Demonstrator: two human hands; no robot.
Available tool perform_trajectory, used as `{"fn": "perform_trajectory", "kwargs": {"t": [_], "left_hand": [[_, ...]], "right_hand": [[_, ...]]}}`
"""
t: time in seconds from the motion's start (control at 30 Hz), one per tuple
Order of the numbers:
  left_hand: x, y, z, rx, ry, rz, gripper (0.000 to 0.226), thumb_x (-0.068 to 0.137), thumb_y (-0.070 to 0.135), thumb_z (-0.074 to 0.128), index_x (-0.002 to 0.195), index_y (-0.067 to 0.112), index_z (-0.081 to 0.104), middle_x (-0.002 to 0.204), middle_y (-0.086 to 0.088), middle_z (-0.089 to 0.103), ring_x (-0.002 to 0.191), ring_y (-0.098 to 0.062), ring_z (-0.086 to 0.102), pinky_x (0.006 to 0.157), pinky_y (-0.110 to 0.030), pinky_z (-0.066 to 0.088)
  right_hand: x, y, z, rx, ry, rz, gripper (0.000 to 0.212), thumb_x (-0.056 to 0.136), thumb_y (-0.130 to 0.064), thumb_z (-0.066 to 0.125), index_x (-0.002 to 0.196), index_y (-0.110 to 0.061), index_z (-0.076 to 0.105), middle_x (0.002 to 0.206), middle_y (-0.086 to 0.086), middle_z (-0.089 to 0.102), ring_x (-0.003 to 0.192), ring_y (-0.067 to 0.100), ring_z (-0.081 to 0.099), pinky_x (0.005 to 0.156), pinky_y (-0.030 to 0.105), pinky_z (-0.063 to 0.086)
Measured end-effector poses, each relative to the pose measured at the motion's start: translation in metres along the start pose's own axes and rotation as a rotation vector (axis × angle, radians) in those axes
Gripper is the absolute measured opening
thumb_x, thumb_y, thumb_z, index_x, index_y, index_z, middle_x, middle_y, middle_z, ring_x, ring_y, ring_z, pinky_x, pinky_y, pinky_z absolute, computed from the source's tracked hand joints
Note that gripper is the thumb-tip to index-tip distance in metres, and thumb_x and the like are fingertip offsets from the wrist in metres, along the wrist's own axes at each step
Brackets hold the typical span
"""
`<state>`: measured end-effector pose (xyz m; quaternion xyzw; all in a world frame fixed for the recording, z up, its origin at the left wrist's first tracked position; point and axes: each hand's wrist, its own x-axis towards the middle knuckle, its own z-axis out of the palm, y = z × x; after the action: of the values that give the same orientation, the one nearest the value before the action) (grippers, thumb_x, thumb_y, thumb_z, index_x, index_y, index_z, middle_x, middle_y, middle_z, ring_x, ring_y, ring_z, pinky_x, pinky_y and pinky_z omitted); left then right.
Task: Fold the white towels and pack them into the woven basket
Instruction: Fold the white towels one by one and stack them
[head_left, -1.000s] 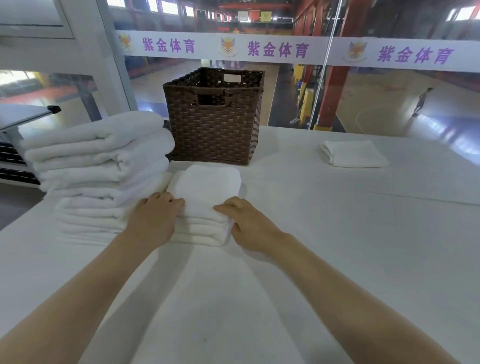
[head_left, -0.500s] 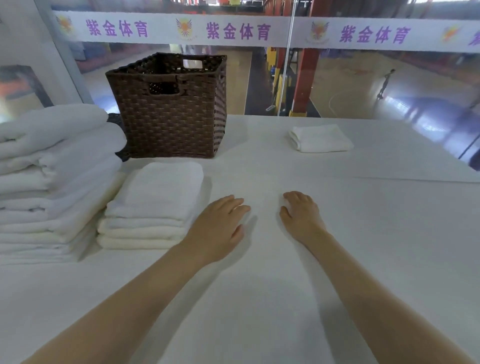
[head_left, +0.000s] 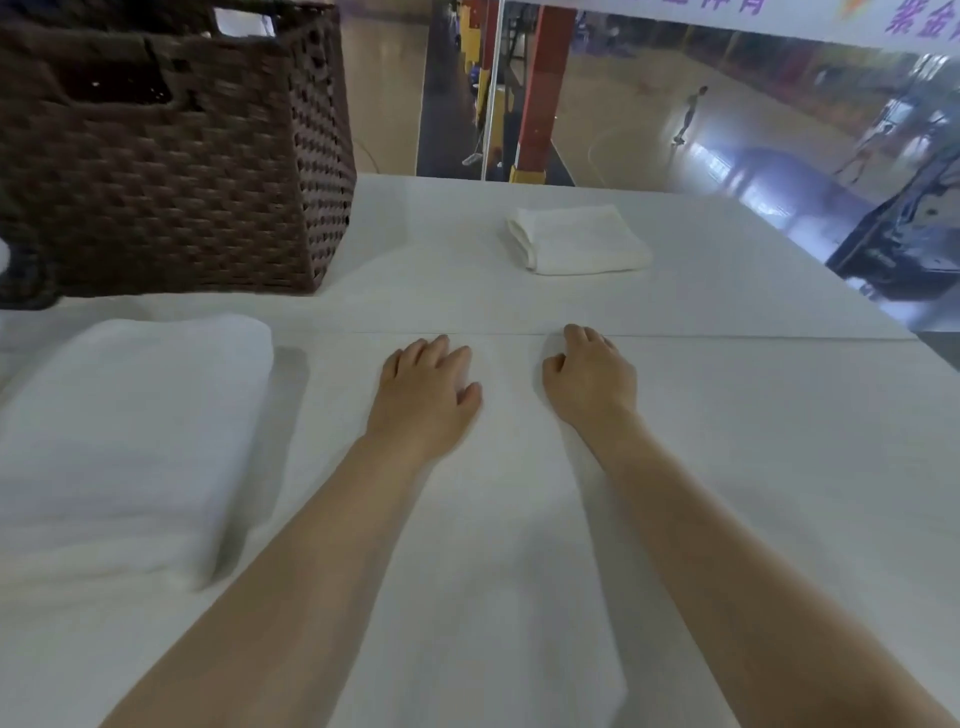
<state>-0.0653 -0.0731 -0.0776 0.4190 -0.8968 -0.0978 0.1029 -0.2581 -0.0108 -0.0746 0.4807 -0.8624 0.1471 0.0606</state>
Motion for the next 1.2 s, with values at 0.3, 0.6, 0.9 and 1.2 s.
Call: {"fn": "perform_trajectory", "kwargs": {"t": [0.3, 0.6, 0.9, 1.2], "left_hand": [[0.007, -0.003, 0.007, -0.029, 0.001, -0.009, 0.056, 0.096, 0.048, 0.031, 0.149, 0.028, 0.030, 0.161, -0.001, 0.019, 0.147, -0.022, 0.013, 0.118, -0.038, 0.005], [0.013, -0.006, 0.012, -0.033, 0.096, -0.024, 0.051, 0.085, 0.047, 0.034, 0.127, 0.026, 0.054, 0.145, -0.002, 0.046, 0.135, -0.024, 0.038, 0.109, -0.035, 0.015], [0.012, -0.007, 0.017, -0.051, 0.120, -0.017, 0.052, 0.084, 0.048, 0.033, 0.127, 0.028, 0.053, 0.145, 0.000, 0.047, 0.135, -0.023, 0.038, 0.110, -0.038, 0.023], [0.010, -0.007, 0.012, -0.201, 0.121, -0.034, 0.071, 0.086, 0.056, 0.025, 0.150, 0.024, 0.027, 0.158, 0.000, 0.025, 0.145, -0.018, 0.019, 0.117, -0.035, 0.013]], "right_hand": [[0.108, -0.016, 0.033, 0.059, 0.243, -0.068, 0.051, 0.078, -0.003, 0.050, 0.128, -0.014, 0.053, 0.130, 0.008, 0.054, 0.120, 0.032, 0.048, 0.096, 0.040, 0.040], [0.205, -0.011, 0.065, -0.091, 0.114, 0.085, 0.073, 0.091, -0.066, 0.029, 0.150, -0.021, 0.031, 0.159, 0.014, 0.023, 0.147, 0.035, 0.017, 0.120, 0.049, 0.009], [0.191, -0.002, 0.060, -0.097, 0.002, -0.006, 0.068, 0.086, -0.070, 0.037, 0.132, -0.022, 0.051, 0.131, 0.007, 0.056, 0.124, 0.032, 0.047, 0.108, 0.044, 0.029], [0.081, -0.036, 0.026, 0.011, -0.041, -0.248, 0.074, 0.084, -0.079, 0.033, 0.132, -0.026, 0.052, 0.130, -0.001, 0.056, 0.125, 0.023, 0.048, 0.109, 0.038, 0.029]]}}
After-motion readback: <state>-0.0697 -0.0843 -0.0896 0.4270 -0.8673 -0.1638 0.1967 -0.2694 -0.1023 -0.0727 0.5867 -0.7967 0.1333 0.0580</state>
